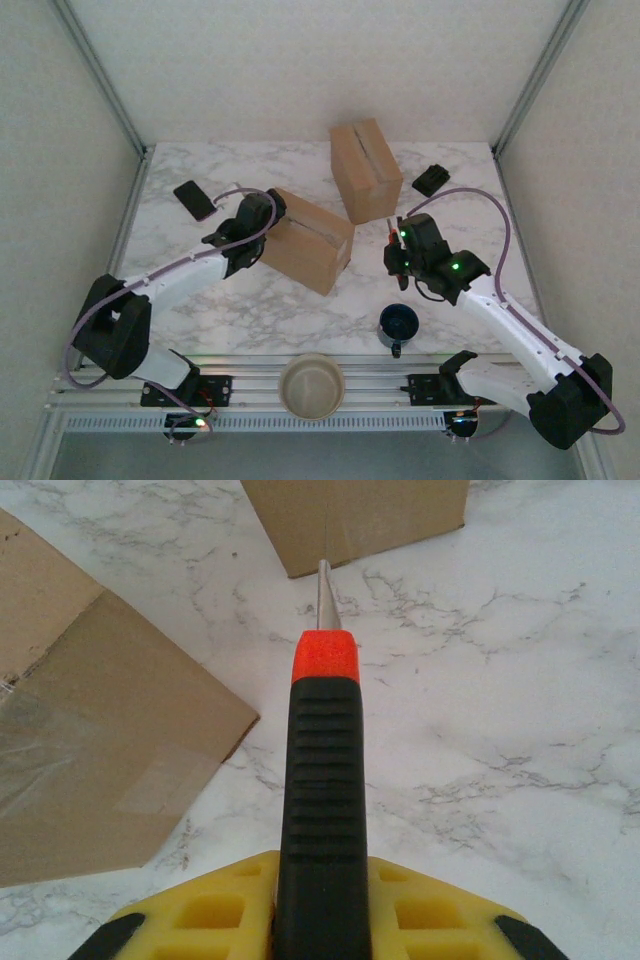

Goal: Unpack the express box

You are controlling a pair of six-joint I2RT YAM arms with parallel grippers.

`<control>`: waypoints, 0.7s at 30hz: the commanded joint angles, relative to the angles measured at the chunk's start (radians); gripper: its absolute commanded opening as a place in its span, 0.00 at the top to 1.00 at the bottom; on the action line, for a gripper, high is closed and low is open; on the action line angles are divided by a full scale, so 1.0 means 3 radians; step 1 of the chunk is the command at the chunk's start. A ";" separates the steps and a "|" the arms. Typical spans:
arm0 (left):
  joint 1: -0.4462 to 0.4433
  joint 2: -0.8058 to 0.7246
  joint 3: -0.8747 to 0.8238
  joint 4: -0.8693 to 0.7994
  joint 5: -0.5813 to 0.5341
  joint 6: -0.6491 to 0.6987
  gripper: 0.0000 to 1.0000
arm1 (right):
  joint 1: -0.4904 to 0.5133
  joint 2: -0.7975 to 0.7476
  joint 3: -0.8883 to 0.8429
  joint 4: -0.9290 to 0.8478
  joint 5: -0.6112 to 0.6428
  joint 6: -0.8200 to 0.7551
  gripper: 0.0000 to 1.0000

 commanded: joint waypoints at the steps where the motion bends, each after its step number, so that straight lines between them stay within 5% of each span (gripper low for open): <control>1: 0.0025 0.0137 -0.0023 -0.0050 0.0053 -0.0059 0.00 | -0.0021 0.0012 -0.0046 0.0096 -0.0047 0.0055 1.00; 12: 0.0025 0.0357 -0.0104 -0.0148 0.0145 -0.0154 0.00 | -0.0023 -0.0036 -0.0137 0.0114 -0.0076 0.0108 1.00; 21: 0.0024 0.0580 0.0242 -0.0826 0.0251 -0.0164 0.00 | -0.0016 -0.0114 -0.0184 0.0180 -0.0355 0.0187 1.00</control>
